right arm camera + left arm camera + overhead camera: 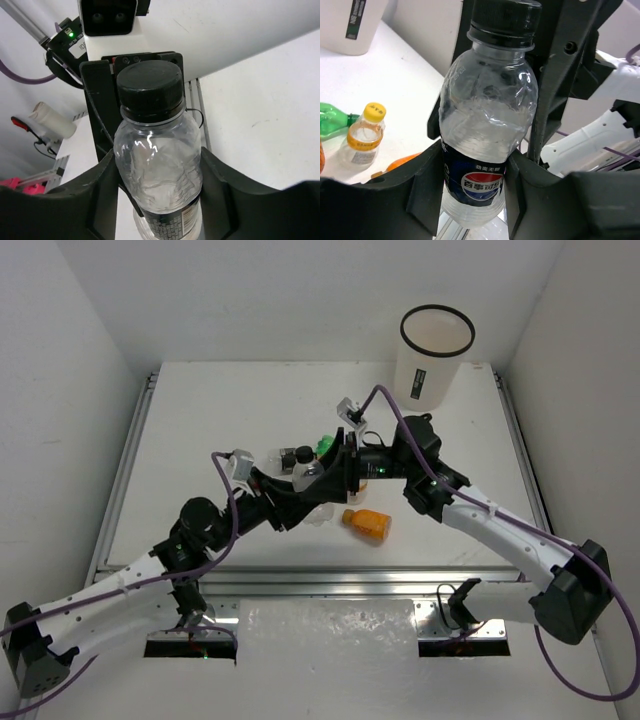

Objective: Put the plastic bottles in the bin

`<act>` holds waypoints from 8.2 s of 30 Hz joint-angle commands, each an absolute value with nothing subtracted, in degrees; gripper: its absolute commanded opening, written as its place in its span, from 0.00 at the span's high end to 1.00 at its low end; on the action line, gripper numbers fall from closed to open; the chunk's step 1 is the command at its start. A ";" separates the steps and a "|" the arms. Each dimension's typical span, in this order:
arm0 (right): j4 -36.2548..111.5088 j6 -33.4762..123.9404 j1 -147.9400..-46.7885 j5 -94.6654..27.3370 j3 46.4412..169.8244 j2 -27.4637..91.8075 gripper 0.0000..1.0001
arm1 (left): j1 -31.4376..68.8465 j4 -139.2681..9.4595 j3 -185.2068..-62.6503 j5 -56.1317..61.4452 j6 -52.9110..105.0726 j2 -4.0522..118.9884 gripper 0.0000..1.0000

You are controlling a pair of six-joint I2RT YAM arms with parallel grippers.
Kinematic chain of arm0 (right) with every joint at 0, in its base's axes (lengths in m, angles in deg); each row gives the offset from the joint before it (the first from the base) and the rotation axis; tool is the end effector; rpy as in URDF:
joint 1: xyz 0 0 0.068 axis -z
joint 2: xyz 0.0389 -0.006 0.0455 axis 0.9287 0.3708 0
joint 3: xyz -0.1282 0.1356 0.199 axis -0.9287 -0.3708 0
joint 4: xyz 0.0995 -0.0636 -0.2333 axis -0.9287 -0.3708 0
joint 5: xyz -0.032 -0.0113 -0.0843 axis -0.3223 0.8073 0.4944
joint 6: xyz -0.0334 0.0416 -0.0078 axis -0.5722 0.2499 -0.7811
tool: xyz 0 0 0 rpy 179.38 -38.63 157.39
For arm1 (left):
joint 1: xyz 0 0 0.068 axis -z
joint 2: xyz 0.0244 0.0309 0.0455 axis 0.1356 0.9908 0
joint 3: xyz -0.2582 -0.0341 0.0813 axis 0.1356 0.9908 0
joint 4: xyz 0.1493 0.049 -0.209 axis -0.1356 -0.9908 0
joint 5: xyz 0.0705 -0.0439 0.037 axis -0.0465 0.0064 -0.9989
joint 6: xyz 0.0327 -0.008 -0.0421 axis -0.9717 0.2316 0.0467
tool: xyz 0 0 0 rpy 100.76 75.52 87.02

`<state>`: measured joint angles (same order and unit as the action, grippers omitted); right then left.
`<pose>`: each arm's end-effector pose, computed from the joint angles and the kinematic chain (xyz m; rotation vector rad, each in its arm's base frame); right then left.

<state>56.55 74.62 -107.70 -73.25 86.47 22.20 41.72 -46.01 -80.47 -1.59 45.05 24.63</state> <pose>0.2030 0.2010 0.3505 -0.7900 1.6427 1.6174 0.1191 -0.1434 0.3053 0.3180 1.5280 -1.1785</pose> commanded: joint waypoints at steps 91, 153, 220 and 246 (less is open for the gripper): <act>34.80 56.52 -87.05 -34.62 112.66 33.88 0.01 | 17.17 -114.05 -137.57 -46.11 90.19 99.06 0.69; 37.68 51.78 -68.68 -12.74 166.55 81.79 0.42 | 29.12 -63.94 -94.91 -18.02 40.00 42.17 0.00; 68.54 81.05 -102.78 -84.30 90.51 32.56 0.68 | 32.63 -26.66 -74.61 6.17 40.96 26.27 0.73; 54.05 46.96 -68.76 -19.43 142.42 64.53 0.99 | 32.64 -88.55 -85.61 -27.68 53.96 26.54 0.00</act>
